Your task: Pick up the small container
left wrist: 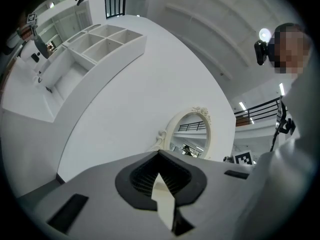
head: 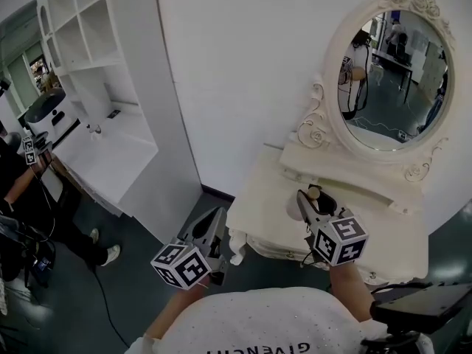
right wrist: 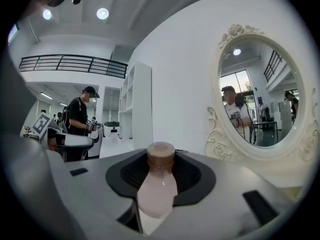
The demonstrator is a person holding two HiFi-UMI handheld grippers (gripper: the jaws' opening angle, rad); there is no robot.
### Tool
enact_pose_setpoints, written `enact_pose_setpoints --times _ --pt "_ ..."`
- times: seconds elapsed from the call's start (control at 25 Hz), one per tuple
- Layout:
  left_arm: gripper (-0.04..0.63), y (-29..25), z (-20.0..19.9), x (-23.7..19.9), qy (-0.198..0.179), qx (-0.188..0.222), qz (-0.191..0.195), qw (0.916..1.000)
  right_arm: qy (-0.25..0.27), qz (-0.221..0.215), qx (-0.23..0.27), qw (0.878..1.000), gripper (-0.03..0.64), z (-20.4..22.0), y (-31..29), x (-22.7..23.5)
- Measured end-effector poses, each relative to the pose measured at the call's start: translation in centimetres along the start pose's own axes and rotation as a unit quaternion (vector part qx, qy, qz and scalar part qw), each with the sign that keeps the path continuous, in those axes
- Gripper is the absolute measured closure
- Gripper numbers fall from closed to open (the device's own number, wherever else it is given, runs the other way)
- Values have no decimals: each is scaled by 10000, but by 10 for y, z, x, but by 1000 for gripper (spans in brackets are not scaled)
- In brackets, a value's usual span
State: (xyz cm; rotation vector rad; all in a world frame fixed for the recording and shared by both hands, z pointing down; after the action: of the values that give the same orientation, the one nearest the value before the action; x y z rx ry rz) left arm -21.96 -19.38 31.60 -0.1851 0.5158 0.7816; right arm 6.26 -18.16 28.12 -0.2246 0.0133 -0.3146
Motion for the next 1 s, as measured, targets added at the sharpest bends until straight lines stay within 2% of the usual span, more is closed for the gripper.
enact_pose_setpoints --times 0.24,0.4,0.72,1.0 --pt "594 19 11 11 -39 -427 266 9987 -115 -6 244 9996 483 5 28 -30" --pt "594 36 18 16 35 -495 397 9980 -217 -47 417 9989 483 9 50 -50" --pt "594 65 40 27 124 -707 612 9955 -197 99 275 9994 483 25 82 -81" --pt "594 86 43 35 68 -818 784 9935 -280 334 253 9987 483 39 101 -96"
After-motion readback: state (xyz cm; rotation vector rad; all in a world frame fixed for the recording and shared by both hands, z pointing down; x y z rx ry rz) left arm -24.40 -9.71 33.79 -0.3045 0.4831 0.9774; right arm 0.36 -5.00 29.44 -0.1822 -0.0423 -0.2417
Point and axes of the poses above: the fingertips, and each gripper's own axes: y backward along the fingers, x to its right, z out of its underside, the point moved 8 cm from there along y, backward along the fingers, and after that the axes turned 4 degrees about -x, right-handed, at the moved point
